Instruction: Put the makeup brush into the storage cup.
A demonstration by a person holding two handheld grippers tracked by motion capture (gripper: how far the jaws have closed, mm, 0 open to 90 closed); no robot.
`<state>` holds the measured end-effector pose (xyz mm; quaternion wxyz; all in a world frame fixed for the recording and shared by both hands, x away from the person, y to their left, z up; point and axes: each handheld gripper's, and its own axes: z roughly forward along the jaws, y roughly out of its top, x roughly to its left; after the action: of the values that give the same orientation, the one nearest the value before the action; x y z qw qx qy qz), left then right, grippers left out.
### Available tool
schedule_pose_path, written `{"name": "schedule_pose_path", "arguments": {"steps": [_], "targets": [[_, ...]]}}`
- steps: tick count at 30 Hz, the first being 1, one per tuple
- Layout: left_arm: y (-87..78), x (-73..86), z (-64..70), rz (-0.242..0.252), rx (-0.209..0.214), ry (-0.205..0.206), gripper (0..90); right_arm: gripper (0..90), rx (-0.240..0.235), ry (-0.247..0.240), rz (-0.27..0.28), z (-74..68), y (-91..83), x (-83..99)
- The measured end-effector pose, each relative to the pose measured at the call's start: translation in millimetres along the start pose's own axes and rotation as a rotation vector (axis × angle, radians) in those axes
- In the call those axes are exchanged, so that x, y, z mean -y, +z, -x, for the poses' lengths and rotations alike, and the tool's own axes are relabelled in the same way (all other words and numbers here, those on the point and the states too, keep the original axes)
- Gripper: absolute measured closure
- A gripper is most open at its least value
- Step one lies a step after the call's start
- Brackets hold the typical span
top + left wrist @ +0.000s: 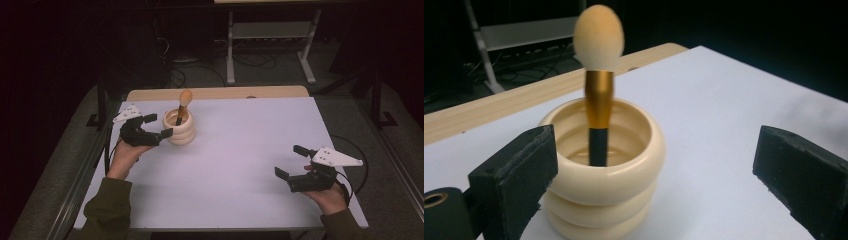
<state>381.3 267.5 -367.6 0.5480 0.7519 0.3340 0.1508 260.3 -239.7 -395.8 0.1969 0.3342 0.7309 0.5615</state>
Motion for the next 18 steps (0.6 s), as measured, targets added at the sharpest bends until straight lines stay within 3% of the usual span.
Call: {"name": "schedule_pose_path", "arguments": {"steps": [4, 9, 12, 18], "targets": [[-4.6, 2.4, 7.5, 0.015, 0.008, 0.007, 4.1, 0.3, 0.002, 0.001, 0.003, 0.2, -0.9, -0.1], [-10.9, 6.2, 17.7, -0.01, 0.026, 0.028, 4.3, 0.3, 0.001, 0.0, 0.003, 0.7, -1.3, -0.1], [-14.7, 9.7, 21.1, 0.015, 0.034, 0.019, 4.3, 0.3, -0.001, -0.003, 0.006, 0.4, -1.4, -0.2], [-22.4, 15.2, 30.4, 0.019, 0.044, 0.03, 4.3, 0.3, 0.0, -0.004, 0.008, 0.4, -2.3, -0.2]]}}
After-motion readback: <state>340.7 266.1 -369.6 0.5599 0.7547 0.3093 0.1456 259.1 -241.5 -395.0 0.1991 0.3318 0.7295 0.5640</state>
